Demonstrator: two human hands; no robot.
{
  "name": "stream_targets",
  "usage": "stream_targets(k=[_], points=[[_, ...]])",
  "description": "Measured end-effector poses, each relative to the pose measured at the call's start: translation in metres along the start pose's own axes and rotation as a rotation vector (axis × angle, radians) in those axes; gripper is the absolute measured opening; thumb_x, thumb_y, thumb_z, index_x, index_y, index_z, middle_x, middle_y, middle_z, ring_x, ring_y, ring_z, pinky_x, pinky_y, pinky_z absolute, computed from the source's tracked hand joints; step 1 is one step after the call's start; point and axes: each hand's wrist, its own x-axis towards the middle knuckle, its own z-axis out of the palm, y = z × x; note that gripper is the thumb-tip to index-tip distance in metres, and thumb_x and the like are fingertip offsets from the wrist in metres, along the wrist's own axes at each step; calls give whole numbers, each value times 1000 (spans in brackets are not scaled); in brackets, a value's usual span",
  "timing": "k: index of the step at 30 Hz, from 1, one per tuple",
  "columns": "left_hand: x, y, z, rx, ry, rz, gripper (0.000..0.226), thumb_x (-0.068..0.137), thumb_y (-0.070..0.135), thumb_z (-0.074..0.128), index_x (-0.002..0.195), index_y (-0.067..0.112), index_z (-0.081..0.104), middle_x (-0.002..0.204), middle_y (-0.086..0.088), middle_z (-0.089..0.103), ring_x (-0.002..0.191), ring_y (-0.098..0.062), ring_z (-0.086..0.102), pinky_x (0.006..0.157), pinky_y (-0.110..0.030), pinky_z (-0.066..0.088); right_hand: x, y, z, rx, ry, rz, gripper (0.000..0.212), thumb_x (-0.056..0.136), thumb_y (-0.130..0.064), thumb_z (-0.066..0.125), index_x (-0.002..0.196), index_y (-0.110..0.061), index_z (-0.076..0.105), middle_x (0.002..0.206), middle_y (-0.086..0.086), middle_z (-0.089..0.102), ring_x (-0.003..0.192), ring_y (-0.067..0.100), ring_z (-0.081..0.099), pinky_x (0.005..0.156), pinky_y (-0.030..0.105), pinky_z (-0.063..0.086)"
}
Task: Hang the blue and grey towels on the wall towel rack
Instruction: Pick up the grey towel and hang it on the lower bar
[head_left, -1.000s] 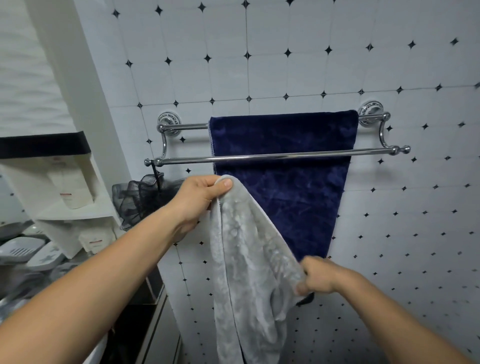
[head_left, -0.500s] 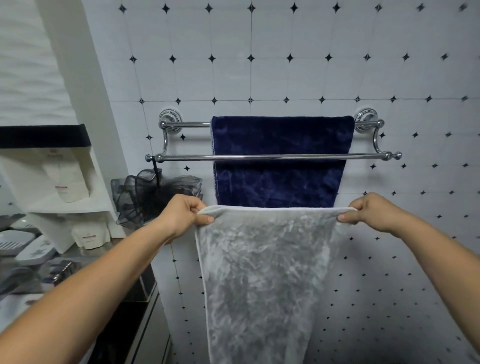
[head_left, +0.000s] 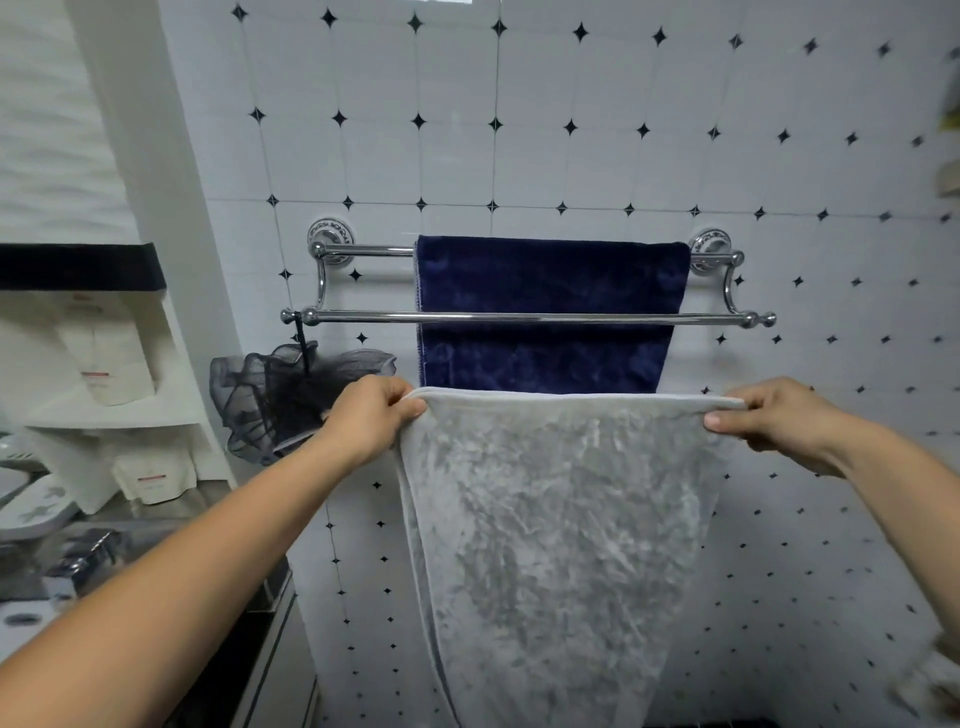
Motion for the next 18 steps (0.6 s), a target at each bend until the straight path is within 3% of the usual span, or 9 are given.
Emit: stream_targets(k=[2, 4, 8, 10, 12, 14, 16, 18], points=[[1, 3, 4, -108, -2, -44, 21, 93, 21, 60, 74, 12, 62, 61, -14, 65, 51, -24, 58, 46, -27, 42, -6, -1, 5, 24, 6, 0, 11, 77, -12, 79, 76, -2, 73, 51, -3, 46, 52, 15, 30, 53, 28, 22], [3, 5, 8, -204, 11, -94, 19, 94, 18, 59, 76, 12, 60, 60, -18, 64, 49, -27, 61, 36, -22, 38, -12, -1, 9, 25, 31, -18, 9, 77, -9, 78, 72, -3, 73, 50, -6, 53, 48, 9, 40, 54, 24, 27], [5, 6, 9, -319, -6, -123, 18, 95, 14, 59, 77, 10, 59, 60, -17, 65, 49, -26, 61, 42, -23, 48, -18, 7, 17, 77, 45, -45, 19, 78, -7, 77, 62, -10, 67, 43, -14, 56, 40, -7, 47, 44, 6, 35], [5, 7, 9, -353, -21, -110, 14, 95, 13, 59, 82, 8, 59, 64, -14, 66, 52, -22, 62, 57, -30, 56, -17, 14, 21, 133, 90, -60, 17, 78, -10, 77, 64, -12, 68, 50, -10, 59, 50, 0, 51, 50, 12, 37], [3, 8, 7, -417, -33, -70, 7, 93, 9, 62, 91, 4, 56, 70, -11, 65, 56, -22, 63, 66, -36, 58, -18, 17, 26, 220, 127, -35, 7, 79, -19, 76, 79, -13, 74, 69, -1, 70, 71, 13, 59, 66, 26, 44], [2, 8, 4, -483, -49, -25, 21, 87, 1, 67, 97, 4, 48, 72, -11, 65, 60, -24, 64, 67, -38, 58, -20, 18, 29, 354, 90, 20, 23, 79, -29, 73, 96, -13, 75, 90, 4, 77, 89, 19, 67, 83, 38, 50], [0, 7, 1, -515, -77, 23, 34, 81, -8, 70, 95, 8, 44, 73, -17, 65, 63, -29, 64, 68, -42, 57, -23, 16, 32, 442, 34, 63, 29, 75, -29, 72, 99, -13, 73, 96, 8, 76, 89, 20, 69, 84, 40, 52], [1, 4, 0, -522, -112, 84, 34, 79, -16, 65, 92, 9, 46, 77, -22, 62, 63, -30, 63, 65, -41, 56, -24, 16, 32, 443, 18, 49, 24, 71, -17, 74, 93, -11, 66, 89, 12, 69, 78, 23, 64, 76, 37, 49]])
